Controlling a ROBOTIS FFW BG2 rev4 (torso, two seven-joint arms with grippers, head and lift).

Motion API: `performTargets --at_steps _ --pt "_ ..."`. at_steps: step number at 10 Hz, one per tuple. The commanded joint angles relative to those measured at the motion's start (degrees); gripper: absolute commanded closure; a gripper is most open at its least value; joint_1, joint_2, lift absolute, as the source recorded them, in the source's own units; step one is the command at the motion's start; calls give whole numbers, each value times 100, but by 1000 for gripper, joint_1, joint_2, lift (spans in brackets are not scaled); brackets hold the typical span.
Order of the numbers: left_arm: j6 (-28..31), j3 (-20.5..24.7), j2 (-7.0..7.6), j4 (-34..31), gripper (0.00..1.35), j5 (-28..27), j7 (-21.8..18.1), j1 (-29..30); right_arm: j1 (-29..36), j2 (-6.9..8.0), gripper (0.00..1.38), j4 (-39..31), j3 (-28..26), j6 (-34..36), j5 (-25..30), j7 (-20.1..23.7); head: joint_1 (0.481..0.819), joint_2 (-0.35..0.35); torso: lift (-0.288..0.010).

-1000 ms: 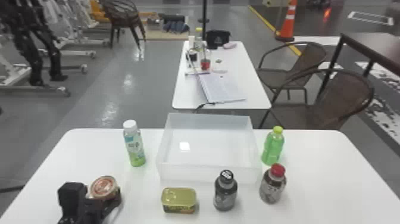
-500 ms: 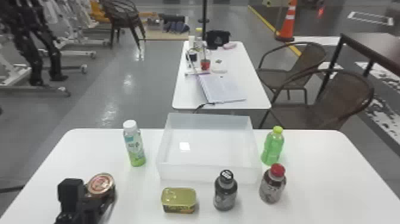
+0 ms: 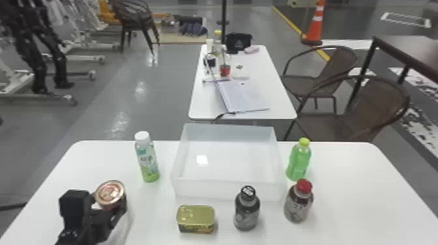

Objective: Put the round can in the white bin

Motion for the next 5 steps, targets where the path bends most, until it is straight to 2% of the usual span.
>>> performTargets --at_steps 1,2,5 --pt "186 -254 -29 -691 779 -13 -1 211 13 1 150 0 0 0 7 0 549 0 -100" --pt "247 -518 -5 -911 779 215 -1 219 13 1 150 0 0 0 -2 0 549 0 -100" --pt "484 -1238 267 -1069 779 804 -150 -202 13 1 150 9 0 0 -2 0 549 0 -100"
